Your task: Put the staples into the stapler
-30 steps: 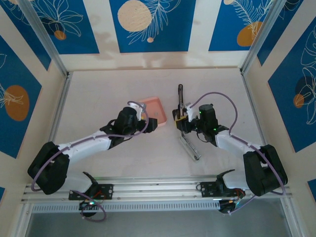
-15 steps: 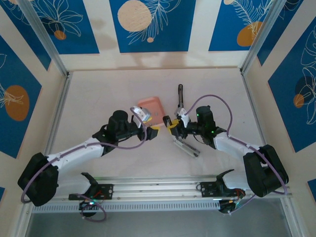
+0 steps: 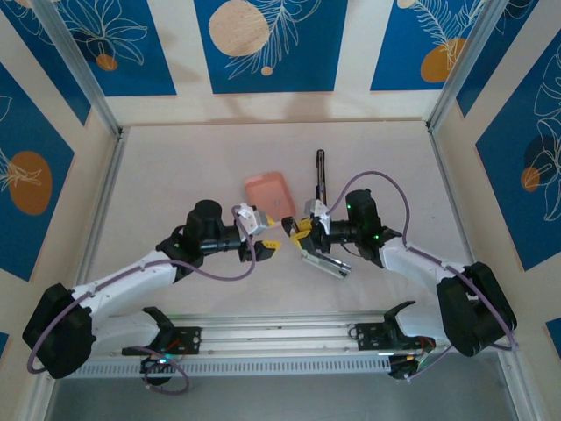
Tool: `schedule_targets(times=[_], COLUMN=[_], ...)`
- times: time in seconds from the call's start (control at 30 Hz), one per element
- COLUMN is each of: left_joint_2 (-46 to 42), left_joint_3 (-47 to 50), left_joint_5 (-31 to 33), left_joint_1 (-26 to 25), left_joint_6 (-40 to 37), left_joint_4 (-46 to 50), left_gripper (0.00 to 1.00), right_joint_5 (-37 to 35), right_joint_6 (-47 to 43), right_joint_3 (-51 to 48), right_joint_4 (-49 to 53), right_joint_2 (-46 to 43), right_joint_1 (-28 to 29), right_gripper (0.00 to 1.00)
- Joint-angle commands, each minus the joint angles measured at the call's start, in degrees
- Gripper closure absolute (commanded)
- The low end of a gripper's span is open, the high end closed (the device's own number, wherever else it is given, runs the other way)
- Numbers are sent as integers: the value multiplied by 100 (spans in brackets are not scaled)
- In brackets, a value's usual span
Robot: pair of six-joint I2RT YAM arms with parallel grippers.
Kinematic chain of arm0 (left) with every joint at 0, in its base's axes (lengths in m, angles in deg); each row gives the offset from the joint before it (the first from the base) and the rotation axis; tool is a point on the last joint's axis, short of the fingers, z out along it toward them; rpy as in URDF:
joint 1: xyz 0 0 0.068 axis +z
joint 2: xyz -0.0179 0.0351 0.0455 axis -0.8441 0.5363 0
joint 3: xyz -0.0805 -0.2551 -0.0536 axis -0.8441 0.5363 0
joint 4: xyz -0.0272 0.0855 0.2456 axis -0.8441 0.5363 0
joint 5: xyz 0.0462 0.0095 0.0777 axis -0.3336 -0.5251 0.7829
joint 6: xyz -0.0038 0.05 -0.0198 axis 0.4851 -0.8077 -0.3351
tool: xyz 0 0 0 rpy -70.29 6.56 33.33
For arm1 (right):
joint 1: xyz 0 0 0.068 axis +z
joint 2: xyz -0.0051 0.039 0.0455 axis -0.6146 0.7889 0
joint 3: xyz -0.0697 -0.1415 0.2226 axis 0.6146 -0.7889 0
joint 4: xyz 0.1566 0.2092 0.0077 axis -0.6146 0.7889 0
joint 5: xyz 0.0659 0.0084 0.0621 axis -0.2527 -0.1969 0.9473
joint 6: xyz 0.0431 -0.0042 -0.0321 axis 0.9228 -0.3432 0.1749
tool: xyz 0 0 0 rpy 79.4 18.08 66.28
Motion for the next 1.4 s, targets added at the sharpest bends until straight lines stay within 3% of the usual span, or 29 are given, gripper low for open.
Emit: schedule_targets(times=[0.0,0.17,0.47,0.8,1.37], left_joint_2=[-31,96,364,450,739], left_joint_3=[48,231,153,293,112], left_joint_5=[-267,-404,-786,-1171,-1696], left_joint_1=[-29,-28,-23,-27,-23], left_joint_6=[-206,167,291,452,389], left_joint_4=[-10,-609,-856,-1453,-1328], left_gripper=[39,38,39,51,59], right_joint_5=[464,653,637,596,753], right_joint_6=[-245,-265,-352,-371,-380], right_joint_3=[-37,-38,69,99,290], right_joint_4=[-16,-25,122,106,116], right_joint_2=[-183,-176,-140,-86,70], right_joint_1=[106,184,447,574,589], right_gripper=[76,76,76,76,76])
